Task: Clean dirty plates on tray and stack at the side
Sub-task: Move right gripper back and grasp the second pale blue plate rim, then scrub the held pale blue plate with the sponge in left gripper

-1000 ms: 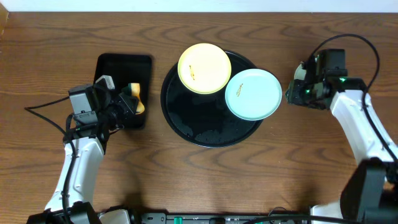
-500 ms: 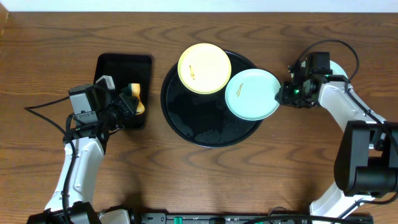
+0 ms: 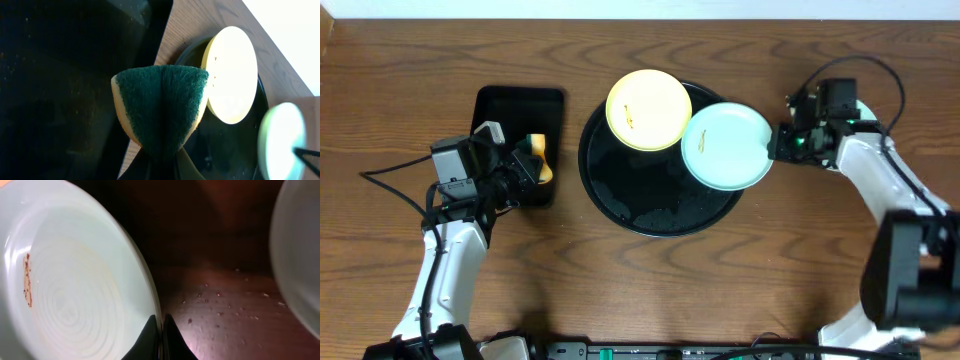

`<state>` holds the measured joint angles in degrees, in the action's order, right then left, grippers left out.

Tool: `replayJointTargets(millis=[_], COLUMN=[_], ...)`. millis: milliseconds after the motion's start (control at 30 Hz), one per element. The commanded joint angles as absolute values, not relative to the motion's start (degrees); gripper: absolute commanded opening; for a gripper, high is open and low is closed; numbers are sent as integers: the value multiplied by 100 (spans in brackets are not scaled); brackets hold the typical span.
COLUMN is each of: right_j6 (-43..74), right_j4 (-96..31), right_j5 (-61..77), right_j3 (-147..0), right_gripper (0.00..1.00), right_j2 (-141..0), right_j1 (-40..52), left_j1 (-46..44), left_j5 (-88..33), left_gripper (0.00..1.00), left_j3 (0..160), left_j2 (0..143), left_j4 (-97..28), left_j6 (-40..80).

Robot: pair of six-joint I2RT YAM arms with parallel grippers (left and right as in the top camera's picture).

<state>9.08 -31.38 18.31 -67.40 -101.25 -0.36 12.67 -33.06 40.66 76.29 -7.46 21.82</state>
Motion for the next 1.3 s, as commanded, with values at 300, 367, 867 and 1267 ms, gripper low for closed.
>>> replayJointTargets(millis=[300,367,867,1267], right_j6=[891,1186,2443,2567], right_j4=[-4150,-4206,-4615,-4842], right_j5=[-1623,-2292,-1782,-1321], right_j3=[-6855,-6855,-6851,-6851], right_gripper=[1,1,1,1], right_j2=[-8799,-8847,-9684,-10003], right_j1=[2029,2403,2934,2928], left_j1=[1288,1247,-683,-2082], left_j5=[-3367,-3367,-3085,-2128], left_gripper=[7,7,7,8], left_j3=[4239,4239,4239,4239], left_j2=[7588,7520,7159,7417], left_j4=[-445,-395,-360,-281], left_j6=[1341,1238,1015,1031])
